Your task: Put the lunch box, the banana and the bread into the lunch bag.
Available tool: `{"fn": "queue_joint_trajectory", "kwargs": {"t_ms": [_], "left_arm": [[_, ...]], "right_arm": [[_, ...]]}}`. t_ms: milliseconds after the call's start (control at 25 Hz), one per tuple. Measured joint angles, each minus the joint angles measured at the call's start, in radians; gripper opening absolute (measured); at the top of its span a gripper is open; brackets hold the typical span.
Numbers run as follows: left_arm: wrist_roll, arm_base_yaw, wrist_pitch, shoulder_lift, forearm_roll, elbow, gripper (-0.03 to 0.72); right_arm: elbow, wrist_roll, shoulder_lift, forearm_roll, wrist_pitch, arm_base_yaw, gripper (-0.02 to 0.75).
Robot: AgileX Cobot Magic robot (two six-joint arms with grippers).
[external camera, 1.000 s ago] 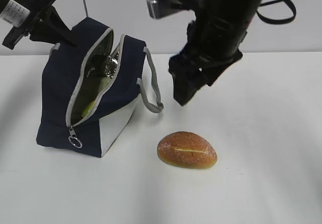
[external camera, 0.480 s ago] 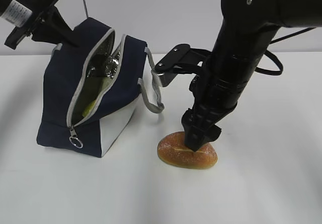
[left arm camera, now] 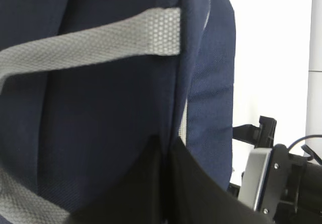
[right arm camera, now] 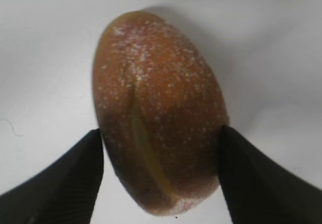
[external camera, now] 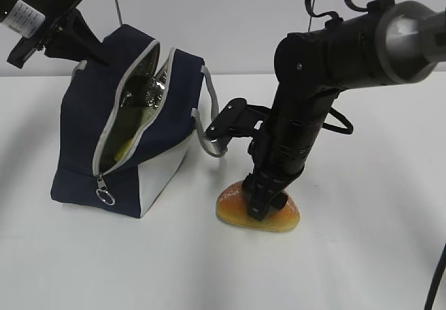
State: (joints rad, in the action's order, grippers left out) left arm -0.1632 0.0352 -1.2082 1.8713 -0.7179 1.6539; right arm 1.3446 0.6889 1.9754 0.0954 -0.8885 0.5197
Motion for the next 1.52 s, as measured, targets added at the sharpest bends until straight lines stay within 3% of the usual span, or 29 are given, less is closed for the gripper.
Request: {"fn": "queue_joint_trajectory", "kwargs": {"t_ms": [160,240,720,1000,1240,1520], "left_arm": [[0.000,0.001,0.000,0.000,0.001,0.000,-0.003],[0.000,0.001,0.000,0.000,0.001,0.000,-0.003],[0.000,0.001,0.000,0.000,0.001,0.000,-0.003],[0.000,0.001,0.002,0.000,0.001,0.000,-0.003],[0.000,0.001,0.002,0.000,0.000,0.000,-0.003],[-0.013,0.001,0.001,0.000,-0.016,0.000,-0.003]], "right_arm": [[0.002,0.002,0.006,-0.003,0.002,0.000,0.378],[0.002,0.002,0.001,0.001,-0.004,0.000,0.343],[0.003,0.002,-0.220,0.008,-0.177,0.004,0.322],[0.153,-0.039,-0.320,0.023,-0.194,0.004,0.321],[0.242,-0.075,-0.309,0.197,0.012,0.004,0.321],[0.245,-0.077,-0.186,0.491,0.290,0.004,0.321]]}}
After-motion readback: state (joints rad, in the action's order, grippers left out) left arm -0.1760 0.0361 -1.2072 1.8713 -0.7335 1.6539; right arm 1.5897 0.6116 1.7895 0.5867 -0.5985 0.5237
